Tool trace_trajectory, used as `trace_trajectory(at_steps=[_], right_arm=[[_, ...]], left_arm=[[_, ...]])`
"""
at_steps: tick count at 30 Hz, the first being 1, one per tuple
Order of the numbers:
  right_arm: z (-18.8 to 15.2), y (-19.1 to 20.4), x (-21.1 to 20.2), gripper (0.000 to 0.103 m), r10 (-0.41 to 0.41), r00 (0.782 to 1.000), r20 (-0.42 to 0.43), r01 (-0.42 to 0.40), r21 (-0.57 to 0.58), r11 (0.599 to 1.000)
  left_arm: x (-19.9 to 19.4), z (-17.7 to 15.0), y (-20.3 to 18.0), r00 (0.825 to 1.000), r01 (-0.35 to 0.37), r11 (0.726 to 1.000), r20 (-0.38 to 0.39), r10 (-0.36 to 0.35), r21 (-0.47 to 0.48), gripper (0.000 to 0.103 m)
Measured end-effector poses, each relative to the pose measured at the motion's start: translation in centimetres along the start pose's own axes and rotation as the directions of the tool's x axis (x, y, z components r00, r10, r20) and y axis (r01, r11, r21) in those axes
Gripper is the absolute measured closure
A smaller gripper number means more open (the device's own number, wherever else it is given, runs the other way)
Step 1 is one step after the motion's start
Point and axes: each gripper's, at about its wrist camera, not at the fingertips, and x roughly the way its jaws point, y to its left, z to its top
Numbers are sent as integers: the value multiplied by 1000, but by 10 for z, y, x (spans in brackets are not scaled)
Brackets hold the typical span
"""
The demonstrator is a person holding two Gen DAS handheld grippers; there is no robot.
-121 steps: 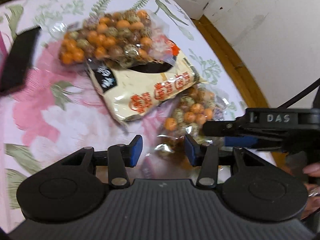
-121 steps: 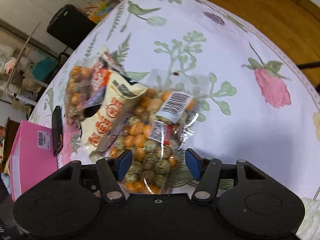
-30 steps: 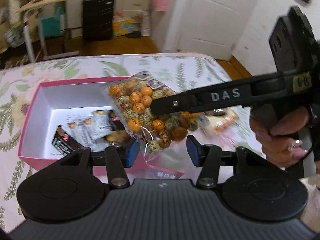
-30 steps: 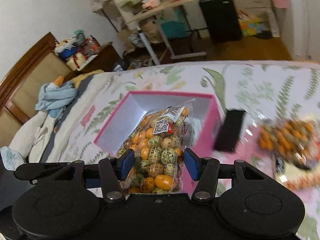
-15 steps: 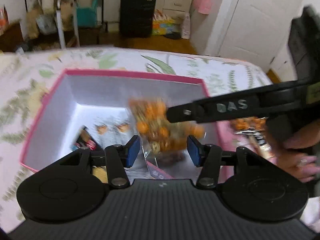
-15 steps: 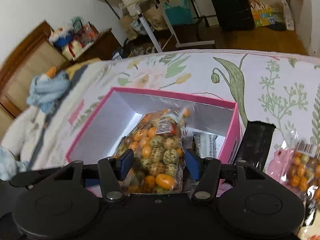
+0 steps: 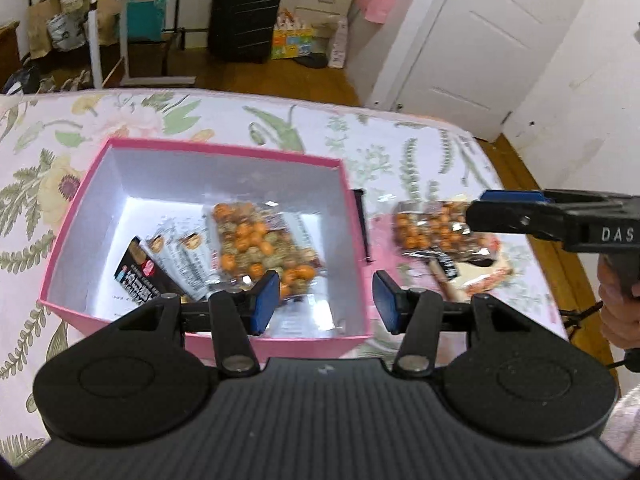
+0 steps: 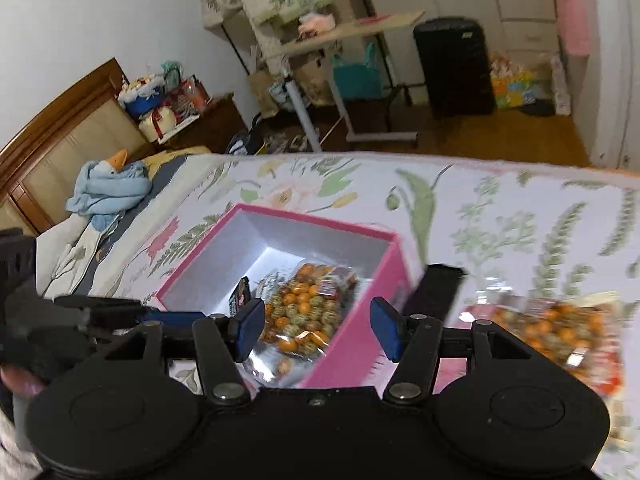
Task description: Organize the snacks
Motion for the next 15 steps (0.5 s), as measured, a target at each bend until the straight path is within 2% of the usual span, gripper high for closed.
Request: trace_trajectory(at_steps=[6,9,15], right_arm=[[-12,-23,-62,39,-41,988,151,51,-62,997],[-18,-38,-73,39,-81,982,168,90,-50,995],[-31,-78,-62,33,-155,974,167,154,18,988]], left_arm=[[-9,19,-43,999,34,999,-22,-34,28,54],[-3,27,-69,999,50,997,-14,-49,56,54],[34,33,-101,995,99,995,-16,-99,-5,52]])
